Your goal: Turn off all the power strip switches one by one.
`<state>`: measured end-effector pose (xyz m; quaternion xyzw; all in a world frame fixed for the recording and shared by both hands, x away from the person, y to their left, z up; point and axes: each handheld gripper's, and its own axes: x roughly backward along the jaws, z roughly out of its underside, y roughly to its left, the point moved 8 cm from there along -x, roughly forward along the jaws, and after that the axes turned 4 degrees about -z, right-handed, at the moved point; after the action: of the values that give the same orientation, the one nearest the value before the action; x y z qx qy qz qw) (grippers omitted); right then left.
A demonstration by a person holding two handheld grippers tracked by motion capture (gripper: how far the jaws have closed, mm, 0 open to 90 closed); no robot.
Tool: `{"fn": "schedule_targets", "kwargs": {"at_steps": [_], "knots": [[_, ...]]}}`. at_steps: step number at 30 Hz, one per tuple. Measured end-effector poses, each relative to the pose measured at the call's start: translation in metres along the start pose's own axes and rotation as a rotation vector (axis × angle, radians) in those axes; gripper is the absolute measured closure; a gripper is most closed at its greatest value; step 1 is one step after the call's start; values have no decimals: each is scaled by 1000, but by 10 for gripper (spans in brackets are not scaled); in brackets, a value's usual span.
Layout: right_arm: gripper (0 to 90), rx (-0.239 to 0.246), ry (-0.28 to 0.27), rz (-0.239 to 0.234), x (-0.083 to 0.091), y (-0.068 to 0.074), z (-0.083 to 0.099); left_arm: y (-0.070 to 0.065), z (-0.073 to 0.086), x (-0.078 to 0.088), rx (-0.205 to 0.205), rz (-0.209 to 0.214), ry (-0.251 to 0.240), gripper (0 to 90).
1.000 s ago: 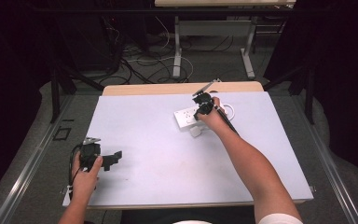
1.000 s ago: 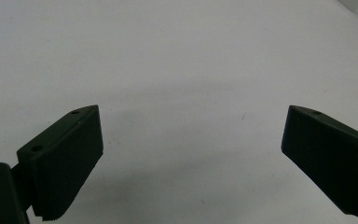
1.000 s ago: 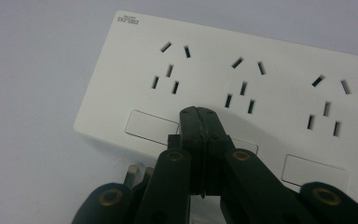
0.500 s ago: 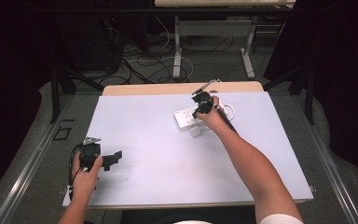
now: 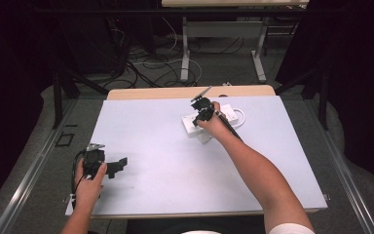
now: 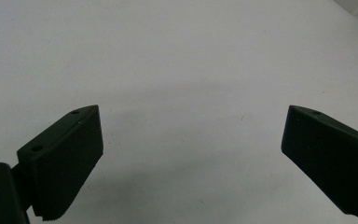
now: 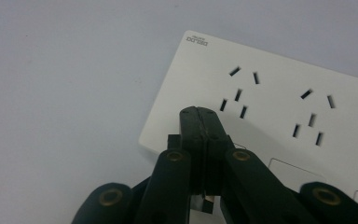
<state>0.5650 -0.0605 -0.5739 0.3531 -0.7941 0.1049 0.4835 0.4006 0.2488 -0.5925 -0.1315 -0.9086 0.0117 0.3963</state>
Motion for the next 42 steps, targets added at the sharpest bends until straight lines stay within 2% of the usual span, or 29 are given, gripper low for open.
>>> {"fn": "schedule_targets", "kwargs": {"at_steps": [1, 2, 3, 4, 6, 7, 11, 12, 13, 17, 18, 20, 22, 24, 26, 27, 29, 30, 32, 33, 42], "knots": [[900, -5, -38, -2, -3, 1, -2, 0, 0, 0, 0, 0, -1, 54], [900, -2, -38, -3, -3, 2, -3, 0, 0, 0, 0, 0, 0, 54], [900, 1, 15, 7, 0, 1, 0, 0, 0, 0, 0, 1, 0, 54], [900, -5, -20, 0, -3, 1, -2, 0, 0, 0, -1, 1, 0, 54], [900, -1, 21, 9, -2, -1, 1, 0, 0, 0, -1, 0, 0, 54], [900, -4, 9, 10, -3, -2, 0, 0, 0, 0, 0, 1, 0, 54], [900, -6, 24, 18, -4, -4, 2, 0, 0, 0, 0, -1, -2, 54], [900, -6, 0, 3, -6, -2, 2, 0, 0, 0, 0, 0, -4, 54], [900, 3, 24, 18, -6, -4, 3, 1, 0, 0, 0, -1, -2, 54], [900, 7, 26, 7, -6, -3, 3, 1, 0, 0, -1, -1, -3, 54], [900, -4, -35, -5, -10, -1, 0, 1, 0, 0, -1, -2, -1, 54], [900, 2, 44, 7, -6, -2, 4, 1, 0, 0, -2, -3, -2, 54], [900, 8, 6, -6, -11, 0, 3, 1, 0, 0, -2, -3, -2, 54], [900, 17, 35, 5, -9, 1, 5, 1, 0, 0, 0, -3, -1, 54], [900, 18, 28, 4, -9, 0, 4, 0, 0, 0, -2, -2, 2, 54], [900, 7, 8, -2, -11, 0, 3, 0, 0, 0, -1, -4, -6, 54], [900, 8, 39, -9, -8, -1, 5, 0, 0, 0, -3, -2, -1, 54], [900, 5, 11, -12, -10, 0, 4, 1, 0, 0, -2, -3, -1, 54], [900, 8, 31, -3, -9, 0, 5, 1, 0, 0, 1, -3, -1, 54], [900, 10, 7, -6, -11, 0, 3, 1, 0, 0, 1, -3, -2, 54], [900, 5, 26, -2, -9, 0, 4, 1, 0, 0, 0, -2, -2, 54]]}}
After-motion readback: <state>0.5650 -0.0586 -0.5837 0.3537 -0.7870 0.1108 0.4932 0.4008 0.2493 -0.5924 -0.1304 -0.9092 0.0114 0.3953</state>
